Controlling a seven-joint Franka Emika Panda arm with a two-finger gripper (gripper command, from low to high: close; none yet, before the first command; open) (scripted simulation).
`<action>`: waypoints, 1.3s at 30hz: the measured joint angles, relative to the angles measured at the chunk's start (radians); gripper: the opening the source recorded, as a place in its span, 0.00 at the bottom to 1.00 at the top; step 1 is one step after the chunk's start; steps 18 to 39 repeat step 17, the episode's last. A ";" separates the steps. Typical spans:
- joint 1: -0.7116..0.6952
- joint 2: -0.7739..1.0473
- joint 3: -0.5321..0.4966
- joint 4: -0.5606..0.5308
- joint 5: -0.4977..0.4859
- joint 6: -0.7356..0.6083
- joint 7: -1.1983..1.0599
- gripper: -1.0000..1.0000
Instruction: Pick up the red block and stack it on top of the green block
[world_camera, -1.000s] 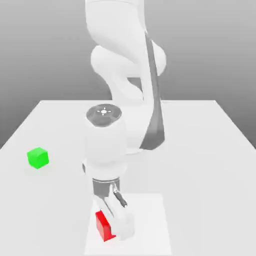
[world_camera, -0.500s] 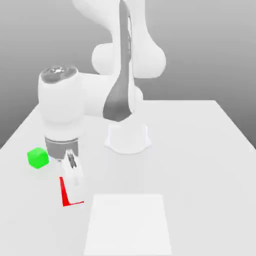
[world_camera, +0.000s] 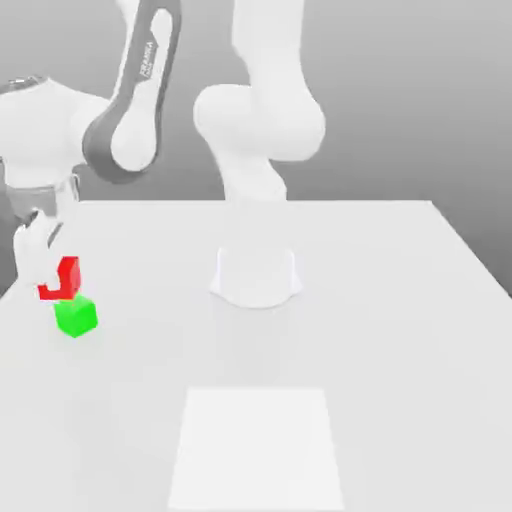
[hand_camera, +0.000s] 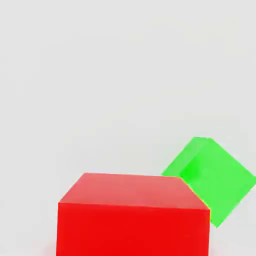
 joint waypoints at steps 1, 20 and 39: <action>-0.010 -0.003 -0.019 -0.008 0.005 0.004 -0.020 0.00; 0.124 0.272 -0.092 -0.005 0.356 0.252 -0.280 0.00; 0.124 0.272 -0.092 -0.005 0.356 0.252 -0.280 0.00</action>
